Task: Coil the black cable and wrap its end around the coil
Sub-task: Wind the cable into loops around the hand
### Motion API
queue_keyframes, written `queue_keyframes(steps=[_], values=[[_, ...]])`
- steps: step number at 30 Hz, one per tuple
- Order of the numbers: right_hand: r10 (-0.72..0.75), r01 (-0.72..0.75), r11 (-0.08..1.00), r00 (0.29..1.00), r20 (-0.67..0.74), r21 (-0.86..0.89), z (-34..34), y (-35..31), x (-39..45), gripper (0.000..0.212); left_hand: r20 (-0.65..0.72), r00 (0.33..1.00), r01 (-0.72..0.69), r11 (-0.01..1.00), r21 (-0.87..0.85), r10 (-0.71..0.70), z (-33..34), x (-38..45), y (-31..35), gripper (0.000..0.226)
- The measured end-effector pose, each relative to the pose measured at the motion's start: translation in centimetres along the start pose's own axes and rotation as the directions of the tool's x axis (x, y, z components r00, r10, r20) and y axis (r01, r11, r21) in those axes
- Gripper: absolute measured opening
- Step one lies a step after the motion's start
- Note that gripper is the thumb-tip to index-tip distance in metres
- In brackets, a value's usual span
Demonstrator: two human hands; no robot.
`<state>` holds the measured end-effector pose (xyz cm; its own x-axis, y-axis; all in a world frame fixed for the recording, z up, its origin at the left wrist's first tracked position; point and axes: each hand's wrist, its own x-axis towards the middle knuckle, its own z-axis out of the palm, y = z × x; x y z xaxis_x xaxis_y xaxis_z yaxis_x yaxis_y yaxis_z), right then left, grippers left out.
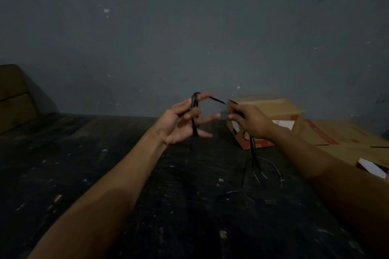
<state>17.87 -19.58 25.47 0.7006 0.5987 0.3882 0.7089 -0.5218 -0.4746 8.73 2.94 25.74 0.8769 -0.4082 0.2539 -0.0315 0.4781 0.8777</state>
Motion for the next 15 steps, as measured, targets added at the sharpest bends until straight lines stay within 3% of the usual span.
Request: queue_keyframes(steps=[5,9,10,15], values=[[0.189,-0.191,0.982,0.976,0.107,0.008,2.5,4.0,-2.1,0.014,-0.134,0.969,-0.216,0.975,-0.054,0.207,-0.1,-0.7,3.3,0.041],[0.308,-0.3,0.951,0.945,0.111,-0.079,4.0,6.1,-3.5,0.014,-0.203,0.935,-0.302,0.953,-0.031,0.29,-0.5,-1.1,5.0,0.039],[0.331,-0.317,0.941,0.936,0.117,-0.122,4.3,6.7,-3.8,0.011,-0.214,0.93,-0.311,0.95,-0.024,0.299,-0.6,-1.1,5.2,0.039],[0.424,-0.328,0.835,0.895,0.136,-0.443,5.7,8.8,-5.5,0.036,-0.293,0.865,-0.443,0.894,-0.064,0.408,-1.0,-1.4,7.0,0.038]])
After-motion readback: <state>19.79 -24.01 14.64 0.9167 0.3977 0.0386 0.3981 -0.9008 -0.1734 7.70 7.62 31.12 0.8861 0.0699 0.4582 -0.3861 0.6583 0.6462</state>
